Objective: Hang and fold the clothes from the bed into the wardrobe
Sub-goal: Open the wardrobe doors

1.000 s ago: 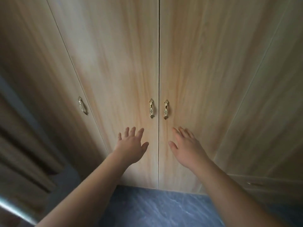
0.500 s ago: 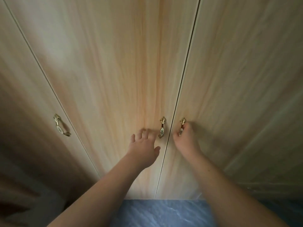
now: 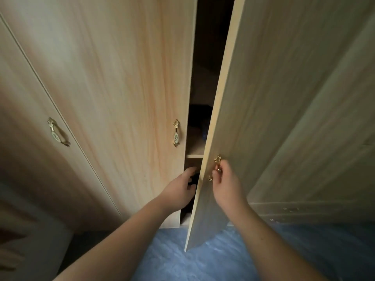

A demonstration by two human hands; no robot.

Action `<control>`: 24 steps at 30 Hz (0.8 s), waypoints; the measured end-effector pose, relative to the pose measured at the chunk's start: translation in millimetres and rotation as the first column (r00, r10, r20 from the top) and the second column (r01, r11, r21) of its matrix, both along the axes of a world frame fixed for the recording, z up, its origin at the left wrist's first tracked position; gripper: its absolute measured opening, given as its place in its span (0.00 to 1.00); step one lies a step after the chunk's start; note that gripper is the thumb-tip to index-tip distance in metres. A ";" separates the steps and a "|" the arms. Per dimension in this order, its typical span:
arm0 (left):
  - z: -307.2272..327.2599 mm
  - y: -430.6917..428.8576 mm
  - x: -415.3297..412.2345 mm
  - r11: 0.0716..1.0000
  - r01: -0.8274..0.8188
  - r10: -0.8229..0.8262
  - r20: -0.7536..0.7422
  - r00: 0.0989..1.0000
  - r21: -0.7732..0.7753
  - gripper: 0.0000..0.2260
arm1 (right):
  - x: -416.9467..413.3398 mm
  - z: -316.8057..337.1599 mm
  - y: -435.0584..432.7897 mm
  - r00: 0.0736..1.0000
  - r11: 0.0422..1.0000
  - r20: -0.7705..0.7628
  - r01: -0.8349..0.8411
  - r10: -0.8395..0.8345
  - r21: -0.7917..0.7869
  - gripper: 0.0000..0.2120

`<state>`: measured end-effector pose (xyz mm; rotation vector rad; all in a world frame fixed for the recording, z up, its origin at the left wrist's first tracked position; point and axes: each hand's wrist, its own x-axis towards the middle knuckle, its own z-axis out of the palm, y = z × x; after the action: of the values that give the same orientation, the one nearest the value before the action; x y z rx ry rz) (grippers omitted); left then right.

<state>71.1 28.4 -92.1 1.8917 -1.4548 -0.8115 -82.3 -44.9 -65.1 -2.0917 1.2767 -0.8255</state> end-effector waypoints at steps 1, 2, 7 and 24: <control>-1.7 8.9 -21.8 0.999 0.032 -0.032 -0.027 0.999 0.000 0.21 | -20.4 0.6 10.4 1.000 1.000 -0.005 -0.005 0.005 0.001 0.04; -3.8 17.9 -44.6 0.998 0.068 -0.068 -0.030 0.997 0.002 0.18 | -42.1 1.1 19.9 1.000 1.000 -0.014 -0.009 0.009 0.003 0.04; -12.3 47.1 -152.5 0.977 0.211 -0.211 -0.062 0.975 -0.005 0.19 | -152.2 3.7 52.5 0.995 0.998 -0.083 0.061 -0.060 0.008 0.10; -7.5 -30.4 -359.4 0.813 0.571 -0.576 0.007 0.818 0.111 0.32 | -368.7 35.5 66.0 0.947 0.912 0.091 0.266 -0.308 0.312 0.24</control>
<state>-288.3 -2.0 -99.6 1.5416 -2.0929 -1.1427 -451.0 21.2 -29.6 -1.6067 1.5498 -0.8268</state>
